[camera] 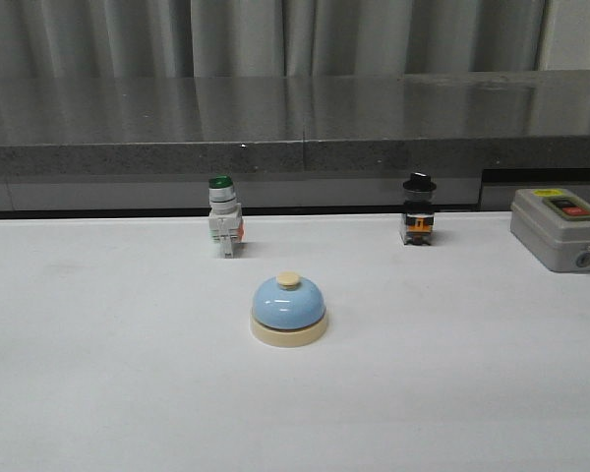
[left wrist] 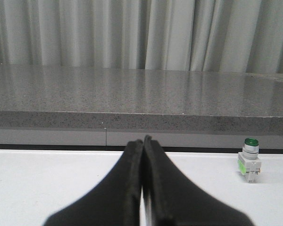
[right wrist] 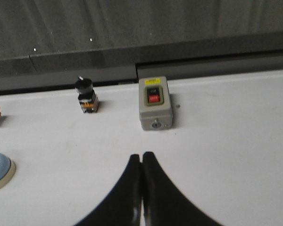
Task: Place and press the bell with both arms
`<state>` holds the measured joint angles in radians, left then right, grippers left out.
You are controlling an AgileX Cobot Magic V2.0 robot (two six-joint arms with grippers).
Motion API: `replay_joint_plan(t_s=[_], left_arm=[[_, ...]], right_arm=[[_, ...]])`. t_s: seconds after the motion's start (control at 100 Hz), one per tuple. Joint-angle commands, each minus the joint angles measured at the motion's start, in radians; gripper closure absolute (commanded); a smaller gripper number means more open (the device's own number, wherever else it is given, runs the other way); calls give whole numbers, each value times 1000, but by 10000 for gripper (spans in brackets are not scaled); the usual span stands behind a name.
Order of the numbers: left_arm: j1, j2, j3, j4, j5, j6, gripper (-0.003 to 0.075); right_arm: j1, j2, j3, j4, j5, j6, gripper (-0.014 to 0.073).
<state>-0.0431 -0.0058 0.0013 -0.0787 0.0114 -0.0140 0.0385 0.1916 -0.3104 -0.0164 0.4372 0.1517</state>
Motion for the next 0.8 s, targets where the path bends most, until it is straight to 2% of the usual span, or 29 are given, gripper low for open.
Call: replay_joint_plan(t_s=[0.0,0.16,0.34,0.54,0.59,0.79], left_arm=[[2,-30,42,1,-77,-6,741],[2,-30,42,1,-77,-6,741],[2,-30,42,1,-77,-6,741],[2,-30,42,1,-77,-6,741],[2,-30,42,1,-77,-6,741],[2,-30,42,1,-77,-6,741]], right_arm=[[-9,-60,23,-10,-166,-1,654],[-9,-182,127,-47,-255,-1,654],[-9,-217,212,-187,-329,-1,654],[-9,-217,324,-115,-457,-1,654],[-9,-216,322,-88,-411,-1,654],[-9,-216,322,-88,-411,-1,654]])
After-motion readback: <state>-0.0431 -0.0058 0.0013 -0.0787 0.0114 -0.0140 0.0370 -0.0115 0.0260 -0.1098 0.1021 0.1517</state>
